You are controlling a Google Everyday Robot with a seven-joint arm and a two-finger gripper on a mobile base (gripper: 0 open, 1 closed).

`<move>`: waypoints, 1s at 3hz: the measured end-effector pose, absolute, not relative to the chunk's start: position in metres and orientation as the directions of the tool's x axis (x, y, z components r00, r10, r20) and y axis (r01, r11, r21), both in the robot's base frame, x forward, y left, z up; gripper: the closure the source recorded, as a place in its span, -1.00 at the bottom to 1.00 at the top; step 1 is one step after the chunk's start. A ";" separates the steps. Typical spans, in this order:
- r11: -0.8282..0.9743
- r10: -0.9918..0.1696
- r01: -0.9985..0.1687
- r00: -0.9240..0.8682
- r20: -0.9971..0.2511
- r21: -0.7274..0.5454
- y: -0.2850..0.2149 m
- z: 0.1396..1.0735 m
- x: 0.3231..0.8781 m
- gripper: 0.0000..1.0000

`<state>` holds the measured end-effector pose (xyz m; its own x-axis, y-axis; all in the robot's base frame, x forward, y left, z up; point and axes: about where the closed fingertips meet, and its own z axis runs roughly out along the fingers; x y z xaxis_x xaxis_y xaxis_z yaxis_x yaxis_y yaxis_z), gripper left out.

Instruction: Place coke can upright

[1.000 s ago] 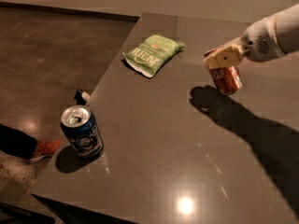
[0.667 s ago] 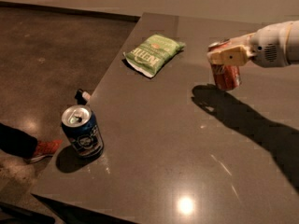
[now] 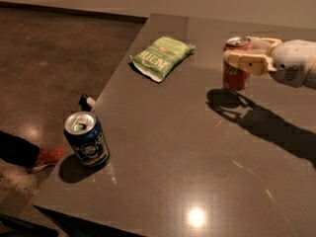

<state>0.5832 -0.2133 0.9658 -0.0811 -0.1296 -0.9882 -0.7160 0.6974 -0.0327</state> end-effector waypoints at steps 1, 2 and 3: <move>0.691 -0.096 -0.722 -0.049 -0.994 -0.031 -0.218 0.956 0.578 1.00; 0.677 -0.068 -0.736 -0.025 -0.997 -0.028 -0.222 0.940 0.570 0.98; 0.671 -0.065 -0.739 0.021 -0.998 -0.059 -0.219 0.934 0.566 0.40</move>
Offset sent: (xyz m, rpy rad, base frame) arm -0.0208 -0.0189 -0.0396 0.0878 -0.0658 0.0400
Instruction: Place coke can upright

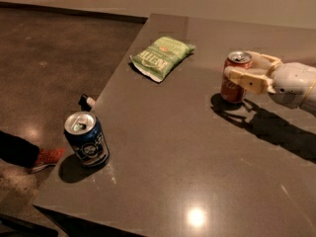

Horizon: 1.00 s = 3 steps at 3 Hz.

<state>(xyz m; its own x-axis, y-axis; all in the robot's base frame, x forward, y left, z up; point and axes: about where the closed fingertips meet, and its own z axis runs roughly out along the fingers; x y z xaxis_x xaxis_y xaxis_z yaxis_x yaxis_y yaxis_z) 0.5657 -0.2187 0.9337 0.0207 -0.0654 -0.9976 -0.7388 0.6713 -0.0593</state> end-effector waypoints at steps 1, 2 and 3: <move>0.667 -0.062 -0.740 0.057 -0.996 -0.083 -0.215 0.932 0.563 -0.05; 0.655 -0.066 -0.749 0.068 -0.996 -0.094 -0.212 0.928 0.564 -0.52; 0.636 -0.062 -0.765 0.077 -0.995 -0.099 -0.208 0.923 0.566 -1.00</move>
Offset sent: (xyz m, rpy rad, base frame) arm -0.0027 0.0045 -0.0131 -0.0074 -0.0545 0.0307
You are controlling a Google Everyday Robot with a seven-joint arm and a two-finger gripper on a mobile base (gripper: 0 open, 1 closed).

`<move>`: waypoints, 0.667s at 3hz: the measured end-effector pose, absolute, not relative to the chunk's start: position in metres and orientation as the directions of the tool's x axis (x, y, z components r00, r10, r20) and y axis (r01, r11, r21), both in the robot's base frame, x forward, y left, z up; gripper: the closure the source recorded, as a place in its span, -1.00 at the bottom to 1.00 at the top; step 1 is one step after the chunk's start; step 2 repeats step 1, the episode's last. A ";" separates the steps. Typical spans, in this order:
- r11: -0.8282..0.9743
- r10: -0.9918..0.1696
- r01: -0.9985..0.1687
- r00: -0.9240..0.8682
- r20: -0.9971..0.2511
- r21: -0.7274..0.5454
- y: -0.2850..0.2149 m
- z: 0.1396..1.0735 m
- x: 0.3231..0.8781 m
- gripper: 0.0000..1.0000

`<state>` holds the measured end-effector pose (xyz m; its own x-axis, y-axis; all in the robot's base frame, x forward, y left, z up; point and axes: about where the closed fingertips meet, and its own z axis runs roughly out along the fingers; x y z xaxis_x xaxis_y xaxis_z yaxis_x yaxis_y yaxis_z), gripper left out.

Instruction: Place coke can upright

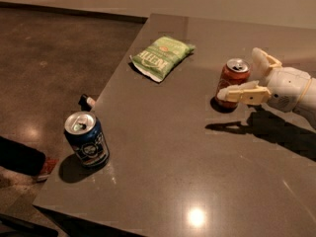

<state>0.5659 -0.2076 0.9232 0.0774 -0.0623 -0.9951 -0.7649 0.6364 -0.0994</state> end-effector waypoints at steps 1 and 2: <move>0.636 -0.062 -0.765 0.077 -0.995 -0.099 -0.208 0.923 0.566 -1.00; 0.636 -0.062 -0.765 0.077 -0.995 -0.099 -0.208 0.923 0.566 -1.00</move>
Offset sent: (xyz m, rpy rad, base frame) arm 0.0000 0.0000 0.0000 0.0000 0.0000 0.0000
